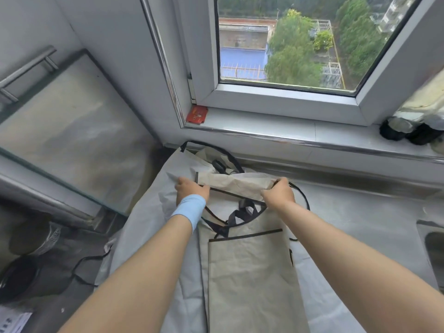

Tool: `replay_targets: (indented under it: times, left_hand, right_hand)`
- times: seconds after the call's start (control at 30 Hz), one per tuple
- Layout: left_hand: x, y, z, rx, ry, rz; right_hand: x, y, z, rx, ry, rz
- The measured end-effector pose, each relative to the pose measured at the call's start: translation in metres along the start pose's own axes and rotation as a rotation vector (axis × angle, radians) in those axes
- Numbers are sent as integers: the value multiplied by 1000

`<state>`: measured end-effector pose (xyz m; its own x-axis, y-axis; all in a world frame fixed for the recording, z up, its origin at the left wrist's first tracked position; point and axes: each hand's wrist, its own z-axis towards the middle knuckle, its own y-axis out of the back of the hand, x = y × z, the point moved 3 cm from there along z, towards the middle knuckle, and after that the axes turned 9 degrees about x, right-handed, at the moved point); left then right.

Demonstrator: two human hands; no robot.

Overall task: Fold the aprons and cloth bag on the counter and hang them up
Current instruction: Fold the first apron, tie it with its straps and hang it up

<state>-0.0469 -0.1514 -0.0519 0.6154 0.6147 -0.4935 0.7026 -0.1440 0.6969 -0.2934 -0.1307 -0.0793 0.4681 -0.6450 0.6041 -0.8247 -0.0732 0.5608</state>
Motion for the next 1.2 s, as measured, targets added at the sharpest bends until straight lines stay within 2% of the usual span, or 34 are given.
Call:
replay_targets:
  times: [0.1,0.2,0.33,0.37,0.5,0.6,0.67,0.7,0.77,0.83,0.9,0.97,1.07,1.13,1.2]
  left_hand:
    - [1,4,12,94,-29,-20]
    - [-5,8,18,184,-21,-69]
    - [-23,11,15,483,15,-571]
    - [-28,13,13,546,14,-692]
    - [-38,22,6,777,24,-1173]
    - [-39,25,7,744,24,-1426]
    - [-36,23,12,713,12,-1405]
    - [-33,22,13,704,-11,-1278]
    - [-24,14,14,664,-75,-812]
    - [-16,6,11,584,-142,-305]
    - [-12,-5,9,491,-223,26]
    - [-8,-12,2,375,-243,169]
    - [-4,-28,-9,276,-243,220]
    - [-1,-40,-14,331,-220,273]
    - [1,-48,-16,437,-219,252]
  right_hand:
    - [3,-5,3,77,-152,96]
    - [8,-6,8,176,-212,115]
    - [30,0,5,253,-176,-62]
    - [35,0,6,267,-151,26]
    - [50,1,-3,425,-143,785]
    - [75,9,-4,524,-18,1344]
    - [86,16,-3,535,37,1457]
    - [88,16,-2,536,49,1375]
    - [84,10,-3,470,40,942]
    - [71,3,-5,321,36,454]
    - [57,-2,-13,156,111,99]
    - [41,-12,-15,107,182,-170]
    - [19,-33,-16,191,170,-509]
    - [16,-40,-11,196,144,-648]
    - [22,-43,-8,212,165,-666]
